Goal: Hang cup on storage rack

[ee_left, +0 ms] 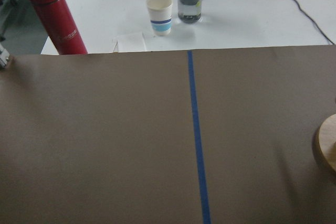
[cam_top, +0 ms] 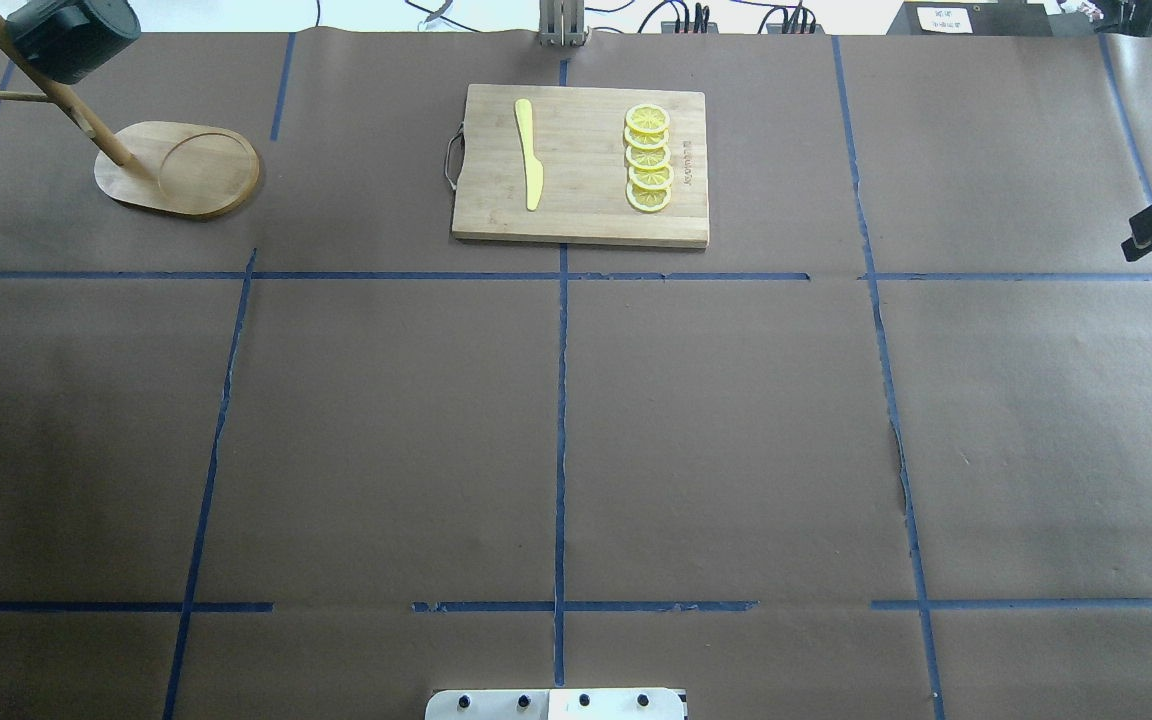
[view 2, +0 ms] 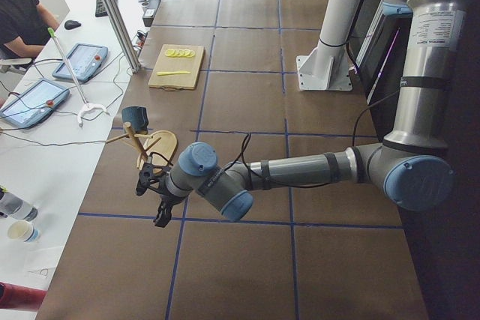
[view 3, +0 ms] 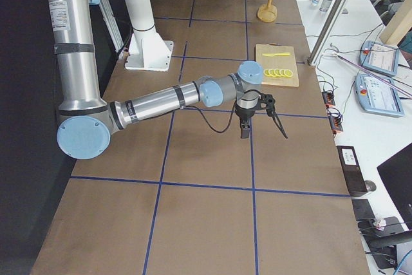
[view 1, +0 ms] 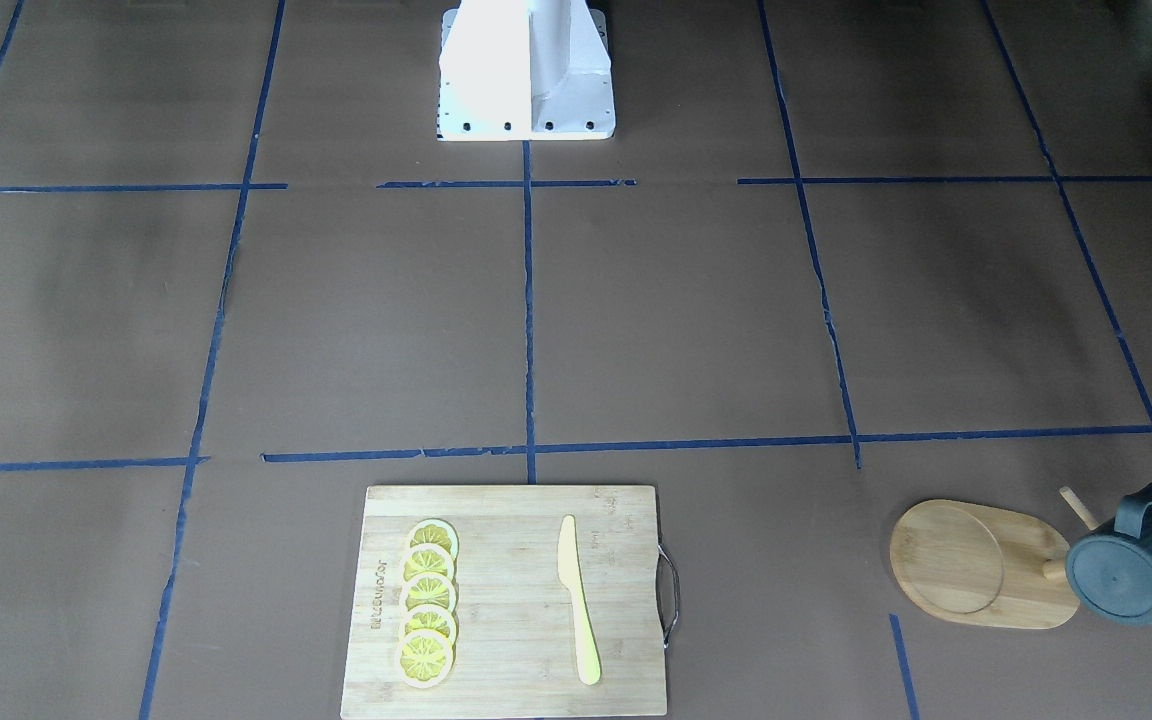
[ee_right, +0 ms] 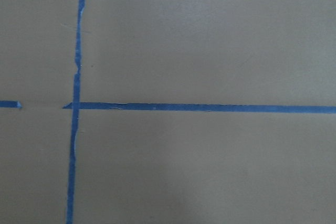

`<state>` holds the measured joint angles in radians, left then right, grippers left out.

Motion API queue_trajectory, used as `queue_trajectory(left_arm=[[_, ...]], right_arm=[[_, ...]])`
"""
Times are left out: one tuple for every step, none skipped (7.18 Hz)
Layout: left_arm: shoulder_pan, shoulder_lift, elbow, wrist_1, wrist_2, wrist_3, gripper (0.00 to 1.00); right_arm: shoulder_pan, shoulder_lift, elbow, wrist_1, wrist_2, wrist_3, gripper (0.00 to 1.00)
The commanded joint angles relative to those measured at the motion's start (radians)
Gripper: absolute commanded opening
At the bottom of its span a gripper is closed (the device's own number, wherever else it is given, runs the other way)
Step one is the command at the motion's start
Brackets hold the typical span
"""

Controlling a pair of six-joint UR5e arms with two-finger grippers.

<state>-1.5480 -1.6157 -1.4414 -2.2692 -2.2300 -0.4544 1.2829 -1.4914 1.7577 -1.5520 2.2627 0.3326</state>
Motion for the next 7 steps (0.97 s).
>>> queue_trajectory(left_arm=[[-0.012, 0.109, -0.181, 0.261, -0.094, 0.034, 1.0], [0.055, 0.114, -0.183, 0.272, -0.132, 0.057, 0.99], [0.074, 0.134, -0.197, 0.348, -0.198, 0.139, 0.98], [0.091, 0.138, -0.212, 0.418, -0.2, 0.202, 0.98], [0.104, 0.129, -0.2, 0.437, -0.198, 0.235, 0.98], [0.115, 0.126, -0.209, 0.457, -0.198, 0.246, 0.99], [0.12, 0.132, -0.23, 0.499, -0.206, 0.3, 1.0]], right_arm=[[0.05, 0.014, -0.154, 0.003, 0.038, -0.169, 0.99], [0.08, 0.016, -0.178, 0.003, 0.04, -0.194, 0.99], [0.116, 0.016, -0.202, 0.001, 0.049, -0.251, 0.99], [0.136, 0.002, -0.242, 0.009, 0.07, -0.314, 0.99], [0.148, -0.001, -0.257, 0.01, 0.089, -0.352, 0.99], [0.177, -0.007, -0.227, 0.029, 0.118, -0.357, 0.99], [0.197, -0.018, -0.168, 0.017, 0.133, -0.357, 0.99]])
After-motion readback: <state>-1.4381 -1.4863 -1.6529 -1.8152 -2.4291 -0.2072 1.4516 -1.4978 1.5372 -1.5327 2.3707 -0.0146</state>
